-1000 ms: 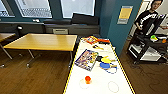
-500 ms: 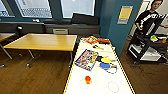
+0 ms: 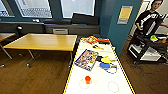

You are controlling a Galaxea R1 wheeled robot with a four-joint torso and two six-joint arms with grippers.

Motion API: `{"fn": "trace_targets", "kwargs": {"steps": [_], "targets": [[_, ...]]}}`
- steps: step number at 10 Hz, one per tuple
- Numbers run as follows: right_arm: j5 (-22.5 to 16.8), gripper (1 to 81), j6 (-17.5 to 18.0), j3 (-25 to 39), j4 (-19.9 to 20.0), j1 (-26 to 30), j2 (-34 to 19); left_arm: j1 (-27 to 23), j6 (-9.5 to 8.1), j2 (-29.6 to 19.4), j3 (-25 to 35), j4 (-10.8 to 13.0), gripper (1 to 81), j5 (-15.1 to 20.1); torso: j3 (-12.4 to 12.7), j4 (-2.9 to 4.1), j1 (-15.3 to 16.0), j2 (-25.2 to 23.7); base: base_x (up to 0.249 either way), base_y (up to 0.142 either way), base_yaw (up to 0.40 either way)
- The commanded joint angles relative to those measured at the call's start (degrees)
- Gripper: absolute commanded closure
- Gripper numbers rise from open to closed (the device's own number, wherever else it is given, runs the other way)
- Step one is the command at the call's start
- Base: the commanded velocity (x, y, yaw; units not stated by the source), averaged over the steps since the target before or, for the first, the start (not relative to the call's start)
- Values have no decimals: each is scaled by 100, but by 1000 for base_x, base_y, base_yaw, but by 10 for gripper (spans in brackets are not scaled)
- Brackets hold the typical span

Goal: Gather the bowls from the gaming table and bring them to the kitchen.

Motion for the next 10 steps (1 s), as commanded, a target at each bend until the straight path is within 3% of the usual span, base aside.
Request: {"fn": "trace_targets", "kwargs": {"steps": [1, 3, 5, 7, 10], "targets": [[-335, 811, 4, 93, -115, 86, -215, -1519, -792, -304, 18, -99, 10, 1469, 0, 0, 0, 0, 0, 0, 0], [-344, 811, 4, 76, -106, 104, -215, -2383, -1135, -59, -149, -99, 10, 2455, 0, 0, 0, 0, 0, 0, 0], [-343, 811, 5, 67, -106, 112, -215, -3006, -1531, 275, -395, -29, 10, 3045, 0, 0, 0, 0, 0, 0, 0], [-344, 811, 13, 67, -97, 165, -206, -3368, -1559, 688, -772, -20, 10, 3241, 0, 0, 0, 0, 0, 0, 0], [-352, 811, 13, 67, -71, 244, -206, -3718, -1559, 1103, -1169, -28, 10, 3188, 0, 0, 0, 0, 0, 0, 0]]}}
